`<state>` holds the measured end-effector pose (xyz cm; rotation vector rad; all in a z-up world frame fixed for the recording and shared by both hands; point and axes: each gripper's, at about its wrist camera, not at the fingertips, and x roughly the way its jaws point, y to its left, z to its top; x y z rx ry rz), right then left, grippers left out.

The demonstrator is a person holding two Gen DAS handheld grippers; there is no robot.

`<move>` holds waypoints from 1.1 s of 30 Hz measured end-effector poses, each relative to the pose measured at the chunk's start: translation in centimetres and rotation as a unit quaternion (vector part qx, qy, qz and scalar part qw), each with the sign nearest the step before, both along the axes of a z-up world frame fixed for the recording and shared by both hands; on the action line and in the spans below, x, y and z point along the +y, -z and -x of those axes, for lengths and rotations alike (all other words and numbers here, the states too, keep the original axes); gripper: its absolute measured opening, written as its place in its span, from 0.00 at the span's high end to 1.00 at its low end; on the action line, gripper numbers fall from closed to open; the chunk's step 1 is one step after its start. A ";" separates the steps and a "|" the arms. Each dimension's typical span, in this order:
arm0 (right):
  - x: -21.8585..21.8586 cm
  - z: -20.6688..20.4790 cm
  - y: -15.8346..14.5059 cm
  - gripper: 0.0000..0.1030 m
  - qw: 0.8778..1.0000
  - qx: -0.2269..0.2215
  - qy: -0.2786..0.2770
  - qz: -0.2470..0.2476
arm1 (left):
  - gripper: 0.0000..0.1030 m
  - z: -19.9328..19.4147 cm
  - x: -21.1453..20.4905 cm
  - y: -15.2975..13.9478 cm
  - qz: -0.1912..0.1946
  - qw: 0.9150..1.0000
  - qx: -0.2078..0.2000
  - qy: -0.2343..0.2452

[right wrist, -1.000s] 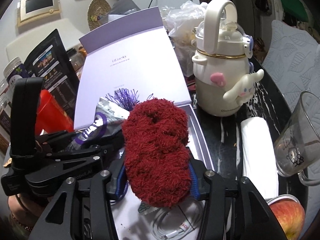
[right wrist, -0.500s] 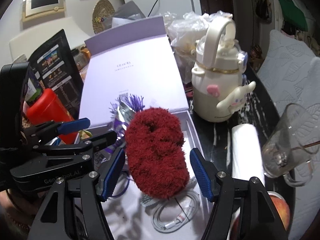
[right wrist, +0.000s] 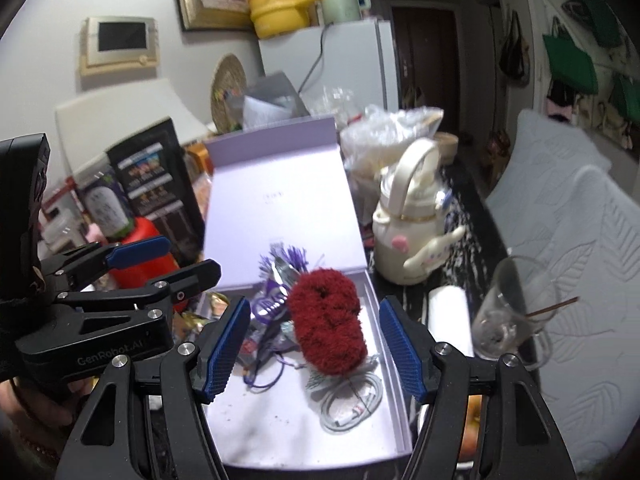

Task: Organize soft objects
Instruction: 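Lower the silver bag into the box with the left tool while the right tool releases the red sock there, then withdraw both tools from the box and move toward the red candy packet and zip bag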

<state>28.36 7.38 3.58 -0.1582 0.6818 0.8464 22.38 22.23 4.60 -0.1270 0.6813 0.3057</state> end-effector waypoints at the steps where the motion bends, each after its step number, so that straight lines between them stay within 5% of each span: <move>1: -0.4 0.7 -0.8 0.34 1.000 -0.008 0.002 -0.004 | 0.36 0.5 -0.3 -0.6 -0.004 1.000 -0.005 0.001; 8: -3.1 4.9 -4.7 0.34 0.998 -0.055 0.017 -0.025 | 0.35 4.9 -2.7 -4.7 -0.027 0.999 -0.046 0.009; 19: -7.4 12.0 -8.7 0.25 0.991 -0.121 0.044 -0.035 | 0.03 11.4 -6.2 -8.4 -0.079 0.992 -0.102 0.010; 33: -12.5 17.8 -7.5 0.15 0.987 -0.135 0.081 -0.015 | 0.01 16.1 -10.3 -7.7 -0.095 0.989 -0.103 0.052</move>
